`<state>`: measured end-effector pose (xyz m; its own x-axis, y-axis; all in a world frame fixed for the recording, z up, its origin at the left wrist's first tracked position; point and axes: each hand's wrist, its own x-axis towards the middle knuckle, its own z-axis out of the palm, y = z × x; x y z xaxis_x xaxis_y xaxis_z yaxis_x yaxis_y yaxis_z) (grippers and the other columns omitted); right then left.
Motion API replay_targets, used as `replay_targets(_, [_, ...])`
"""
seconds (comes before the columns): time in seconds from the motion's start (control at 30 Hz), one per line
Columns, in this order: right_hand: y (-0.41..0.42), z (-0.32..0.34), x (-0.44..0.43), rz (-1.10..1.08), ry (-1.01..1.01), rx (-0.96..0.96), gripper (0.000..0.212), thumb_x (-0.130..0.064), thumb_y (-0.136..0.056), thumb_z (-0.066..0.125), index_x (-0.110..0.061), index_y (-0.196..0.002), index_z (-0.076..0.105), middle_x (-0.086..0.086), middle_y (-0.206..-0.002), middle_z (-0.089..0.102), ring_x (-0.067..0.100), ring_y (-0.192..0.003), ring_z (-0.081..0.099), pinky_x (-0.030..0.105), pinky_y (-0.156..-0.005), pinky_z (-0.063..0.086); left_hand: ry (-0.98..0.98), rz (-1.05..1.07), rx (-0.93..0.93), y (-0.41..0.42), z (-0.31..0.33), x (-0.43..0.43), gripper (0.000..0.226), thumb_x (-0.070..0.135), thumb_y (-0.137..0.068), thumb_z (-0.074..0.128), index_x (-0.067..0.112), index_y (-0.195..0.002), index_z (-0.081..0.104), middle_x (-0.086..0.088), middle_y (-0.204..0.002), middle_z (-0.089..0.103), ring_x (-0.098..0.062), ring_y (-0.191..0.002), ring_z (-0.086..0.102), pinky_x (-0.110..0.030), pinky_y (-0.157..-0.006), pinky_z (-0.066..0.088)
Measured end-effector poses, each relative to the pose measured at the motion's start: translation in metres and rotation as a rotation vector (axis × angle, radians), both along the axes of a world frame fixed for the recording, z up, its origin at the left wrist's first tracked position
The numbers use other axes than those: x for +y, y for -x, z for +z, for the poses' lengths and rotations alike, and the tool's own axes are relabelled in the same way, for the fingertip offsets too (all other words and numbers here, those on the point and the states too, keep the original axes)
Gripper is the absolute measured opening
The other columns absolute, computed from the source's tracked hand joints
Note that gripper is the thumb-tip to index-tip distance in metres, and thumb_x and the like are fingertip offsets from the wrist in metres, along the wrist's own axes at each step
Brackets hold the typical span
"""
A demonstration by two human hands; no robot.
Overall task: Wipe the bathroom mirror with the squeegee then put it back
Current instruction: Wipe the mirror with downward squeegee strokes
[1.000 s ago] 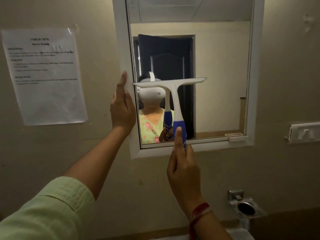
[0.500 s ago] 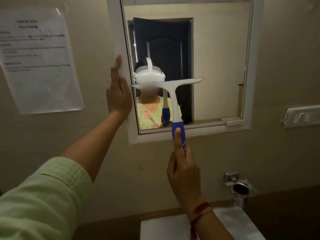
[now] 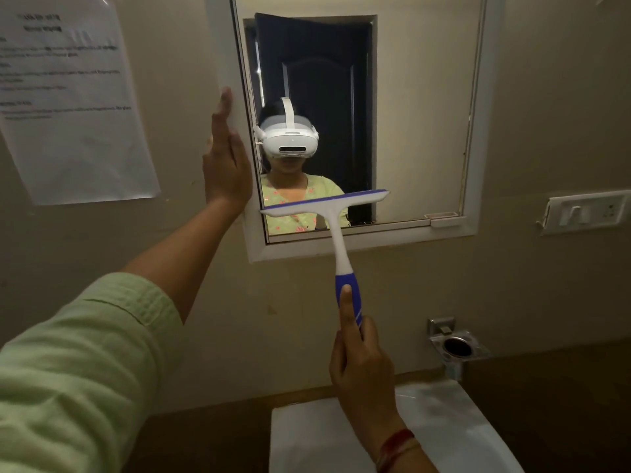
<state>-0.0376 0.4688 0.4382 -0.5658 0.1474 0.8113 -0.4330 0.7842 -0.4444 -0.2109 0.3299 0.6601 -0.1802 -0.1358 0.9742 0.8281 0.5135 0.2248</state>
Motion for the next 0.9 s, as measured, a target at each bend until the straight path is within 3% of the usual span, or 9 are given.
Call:
replay_targets(0.07, [-0.004,-0.006,0.000,-0.001,-0.005,-0.033,0.087,-0.009,-0.085,0.058,-0.033,-0.144,-0.003,0.007,-0.081,0.053,0.001,-0.051,0.038,0.012,-0.048,0.041,0.001,-0.007,0.006,0.000,0.000,0.001,0.044,0.009,-0.099,0.026,0.008,-0.142,0.028,-0.008,-0.146,0.036,0.033,-0.104,0.030,0.009,-0.086,0.022])
replay_targets(0.2, [-0.014,-0.010,-0.002,-0.020,0.004,-0.071,0.074,-0.019,-0.089,0.044,-0.032,-0.144,-0.004,0.006,-0.080,0.052,0.004,-0.049,0.039,0.016,-0.045,0.043,-0.009,-0.016,0.022,0.000,0.000,0.002,0.044,0.008,-0.098,0.026,0.005,-0.141,0.029,-0.001,-0.143,0.036,0.036,-0.098,0.031,0.010,-0.084,0.020])
replay_targets(0.33, [-0.019,-0.015,-0.005,-0.020,0.008,-0.123,0.083,-0.009,-0.085,0.058,-0.028,-0.144,0.002,0.005,-0.080,0.051,0.004,-0.049,0.037,0.014,-0.046,0.039,-0.009,-0.018,0.024,0.001,-0.001,0.003,0.044,0.009,-0.098,0.026,0.004,-0.141,0.029,-0.007,-0.143,0.039,0.036,-0.093,0.033,0.011,-0.082,0.021])
replay_targets(0.53, [-0.026,-0.017,-0.006,-0.005,0.010,-0.152,0.089,-0.012,-0.086,0.058,-0.034,-0.143,-0.007,0.006,-0.080,0.051,0.005,-0.051,0.038,0.015,-0.047,0.041,-0.028,0.029,0.029,0.002,-0.001,0.002,0.044,0.012,-0.098,0.025,0.009,-0.142,0.030,-0.001,-0.142,0.040,0.035,-0.096,0.034,0.008,-0.084,0.024])
replay_targets(0.6, [-0.027,-0.017,-0.007,0.002,0.010,-0.157,0.091,-0.013,-0.087,0.058,-0.037,-0.142,-0.011,0.005,-0.081,0.052,0.004,-0.051,0.039,0.016,-0.048,0.043,-0.038,0.048,0.017,0.001,0.000,0.001,0.044,0.014,-0.098,0.025,0.011,-0.142,0.030,0.003,-0.141,0.040,0.032,-0.098,0.035,0.008,-0.084,0.025])
replay_targets(0.67, [-0.027,-0.017,-0.008,0.005,0.016,-0.148,0.090,-0.013,-0.088,0.056,-0.040,-0.140,-0.014,0.004,-0.083,0.051,0.002,-0.051,0.037,0.015,-0.050,0.042,-0.035,0.049,0.015,-0.001,0.000,0.000,0.044,0.016,-0.098,0.025,0.014,-0.142,0.030,0.005,-0.142,0.041,0.019,-0.107,0.041,0.007,-0.086,0.025])
replay_targets(0.77, [-0.030,-0.015,-0.009,0.014,0.033,-0.115,0.084,-0.017,-0.092,0.048,-0.045,-0.137,-0.018,0.003,-0.087,0.049,0.001,-0.052,0.036,0.016,-0.052,0.042,-0.008,0.038,0.001,-0.002,0.000,0.000,0.045,0.020,-0.099,0.024,0.020,-0.143,0.029,0.011,-0.142,0.040,-0.006,-0.104,0.053,-0.003,-0.086,0.033])
replay_targets(0.83, [-0.033,-0.011,-0.008,0.026,0.049,-0.077,0.076,-0.022,-0.092,0.040,-0.048,-0.136,-0.016,0.001,-0.085,0.047,0.003,-0.052,0.038,0.016,-0.052,0.043,-0.018,0.041,-0.013,-0.003,0.000,0.001,0.044,0.021,-0.099,0.024,0.023,-0.143,0.028,0.010,-0.139,0.044,0.000,-0.086,0.057,-0.017,-0.080,0.041])
replay_targets(0.9, [-0.035,-0.006,-0.005,0.051,0.070,-0.034,0.070,-0.022,-0.090,0.037,-0.046,-0.139,-0.007,-0.002,-0.082,0.047,0.005,-0.052,0.040,0.012,-0.051,0.041,-0.018,0.039,-0.016,-0.004,0.000,0.001,0.044,0.021,-0.099,0.024,0.024,-0.143,0.028,0.007,-0.138,0.046,0.004,-0.079,0.055,-0.024,-0.077,0.044])
